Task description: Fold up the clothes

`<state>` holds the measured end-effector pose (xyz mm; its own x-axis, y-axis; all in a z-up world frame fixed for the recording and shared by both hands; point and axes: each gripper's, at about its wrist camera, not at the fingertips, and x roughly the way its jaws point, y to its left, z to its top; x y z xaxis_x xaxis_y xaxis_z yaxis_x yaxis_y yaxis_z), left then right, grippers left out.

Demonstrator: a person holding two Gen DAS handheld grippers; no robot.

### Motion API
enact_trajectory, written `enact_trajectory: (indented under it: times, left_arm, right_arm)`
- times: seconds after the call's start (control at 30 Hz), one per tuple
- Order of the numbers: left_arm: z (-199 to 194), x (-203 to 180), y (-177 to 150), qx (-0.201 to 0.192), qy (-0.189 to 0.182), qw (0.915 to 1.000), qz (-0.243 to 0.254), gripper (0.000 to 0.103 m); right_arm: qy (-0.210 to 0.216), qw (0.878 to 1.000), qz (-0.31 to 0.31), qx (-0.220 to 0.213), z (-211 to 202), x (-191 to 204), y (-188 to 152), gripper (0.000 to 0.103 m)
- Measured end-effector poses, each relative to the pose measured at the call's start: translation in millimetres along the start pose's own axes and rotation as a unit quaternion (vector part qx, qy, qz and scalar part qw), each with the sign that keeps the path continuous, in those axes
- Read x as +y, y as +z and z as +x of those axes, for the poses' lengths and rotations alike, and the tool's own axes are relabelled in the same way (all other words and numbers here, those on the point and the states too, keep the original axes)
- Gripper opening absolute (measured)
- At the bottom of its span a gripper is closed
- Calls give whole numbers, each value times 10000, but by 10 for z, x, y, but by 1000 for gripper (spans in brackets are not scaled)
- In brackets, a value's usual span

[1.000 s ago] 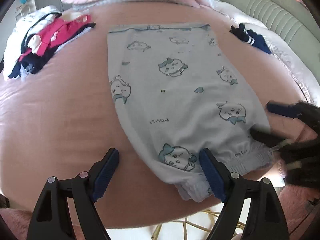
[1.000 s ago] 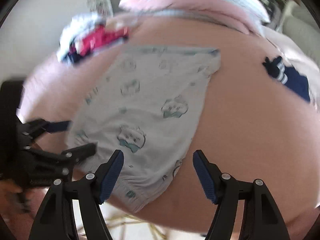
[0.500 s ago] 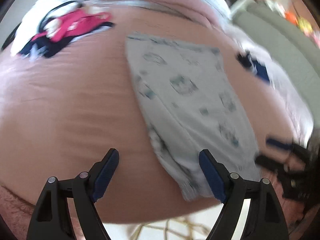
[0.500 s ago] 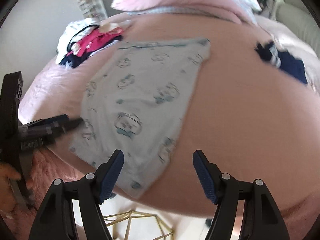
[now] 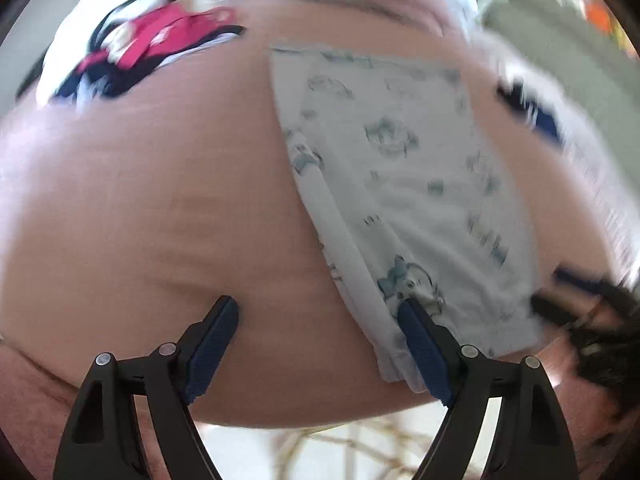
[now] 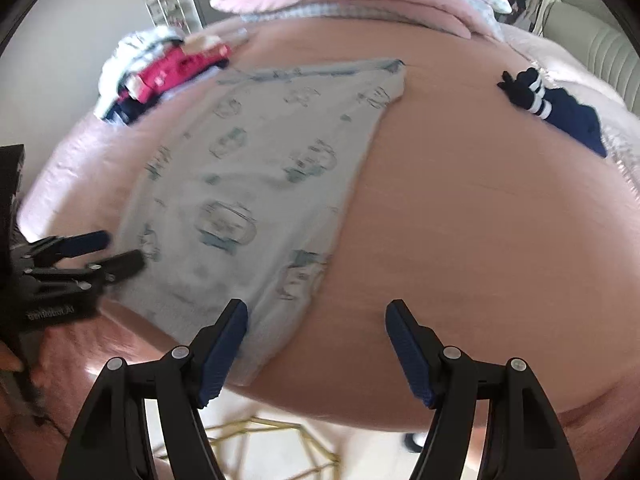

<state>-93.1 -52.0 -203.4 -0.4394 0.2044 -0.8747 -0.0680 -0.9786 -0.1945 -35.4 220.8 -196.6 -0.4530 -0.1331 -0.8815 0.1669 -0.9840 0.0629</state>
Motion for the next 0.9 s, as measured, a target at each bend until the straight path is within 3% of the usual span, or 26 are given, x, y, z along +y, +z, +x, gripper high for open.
enact_trajectory:
  times: [0.1,0.13,0.23,0.33,0.4,0.47,0.6,0.77,0.9]
  left_arm:
    - [-127,134,-26,-268,607,9973,-308,82]
    - [-161,190,-36,-376,586,9963,-497,82]
    - [-216,321,2,-557,-47,9940,-945,82]
    - [-137,170,86,-524,-131,9972,-512,82]
    - [-19,75,107,-250,382,9989,-99,82]
    - [50,68,121,-70,865,9962,82,82]
    - [-159,264,211,-511,590,9959,-459,82]
    - [37,-39,655,-703,-94,9970,309,82]
    - [359,-134,643,-463,358,9966,583,82]
  right_arm:
    - [-79,9996,257,23,-19,-166,-64,70]
    - [-10,9991,422,-41,-44,-248,-90,70]
    - [376,9950,874,-287,-131,-388,-90,70]
    - [415,9953,731,-474,-150,-278,-40,71]
    - [321,9981,387,-359,-60,-116,-5,71]
    - [-46,9999,15,-117,45,25,14,70]
    - [-334,9992,158,-122,-83,-64,40,70]
    - [-17,9995,-43,-299,-51,61,378,71]
    - [-21,9988,-337,-353,98,210,496,70]
